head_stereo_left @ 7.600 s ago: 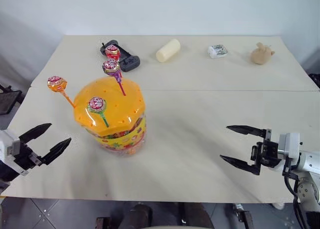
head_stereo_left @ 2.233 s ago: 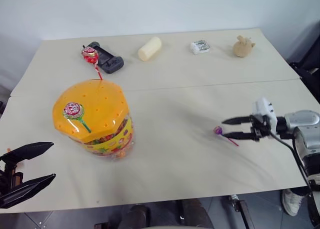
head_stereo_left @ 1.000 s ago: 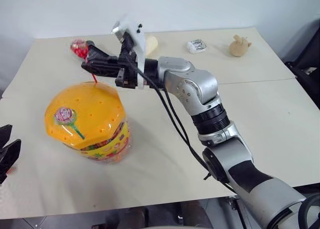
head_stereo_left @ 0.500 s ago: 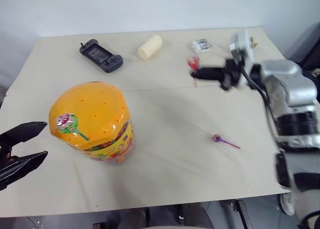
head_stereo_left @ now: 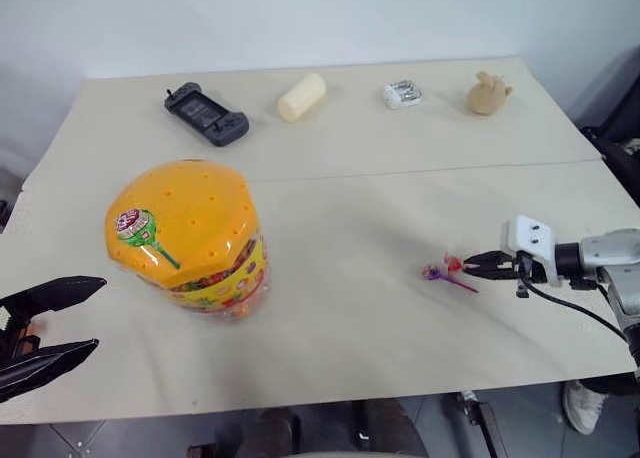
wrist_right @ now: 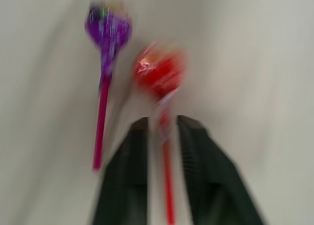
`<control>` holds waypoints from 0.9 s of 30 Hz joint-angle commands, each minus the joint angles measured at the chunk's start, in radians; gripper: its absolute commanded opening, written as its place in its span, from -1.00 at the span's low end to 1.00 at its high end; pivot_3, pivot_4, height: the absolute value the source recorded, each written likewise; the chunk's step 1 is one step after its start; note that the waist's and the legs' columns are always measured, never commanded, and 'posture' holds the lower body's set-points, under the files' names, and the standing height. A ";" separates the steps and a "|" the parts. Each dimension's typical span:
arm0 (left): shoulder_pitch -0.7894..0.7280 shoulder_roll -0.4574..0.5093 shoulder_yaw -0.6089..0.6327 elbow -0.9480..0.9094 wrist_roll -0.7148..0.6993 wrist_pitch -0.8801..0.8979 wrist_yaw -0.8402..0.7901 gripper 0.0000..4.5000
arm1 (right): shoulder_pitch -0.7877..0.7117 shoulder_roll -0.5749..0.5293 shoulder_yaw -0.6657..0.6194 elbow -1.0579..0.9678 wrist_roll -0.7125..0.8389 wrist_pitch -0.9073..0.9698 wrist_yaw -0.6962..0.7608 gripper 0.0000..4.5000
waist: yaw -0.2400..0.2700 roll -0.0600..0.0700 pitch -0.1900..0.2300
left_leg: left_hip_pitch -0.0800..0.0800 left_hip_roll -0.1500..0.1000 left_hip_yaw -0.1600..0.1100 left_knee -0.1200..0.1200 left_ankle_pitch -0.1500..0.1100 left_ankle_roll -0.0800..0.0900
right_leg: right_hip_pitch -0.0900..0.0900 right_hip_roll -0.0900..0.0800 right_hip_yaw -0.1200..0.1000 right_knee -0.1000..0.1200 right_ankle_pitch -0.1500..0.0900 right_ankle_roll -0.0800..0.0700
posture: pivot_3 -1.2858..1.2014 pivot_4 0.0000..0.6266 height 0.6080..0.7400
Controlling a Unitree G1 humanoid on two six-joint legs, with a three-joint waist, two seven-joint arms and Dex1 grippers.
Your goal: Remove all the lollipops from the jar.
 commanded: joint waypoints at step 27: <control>0.120 -0.270 0.049 0.098 0.091 -0.185 0.146 0.47 | -0.664 0.757 0.287 -0.510 0.359 0.563 -0.137 0.85 | -0.006 -0.002 -0.001 | -0.002 0.002 -0.004 0.000 -0.002 -0.001 | -0.003 0.001 -0.004 0.001 -0.001 -0.005 | 0.03 -0.52 1.00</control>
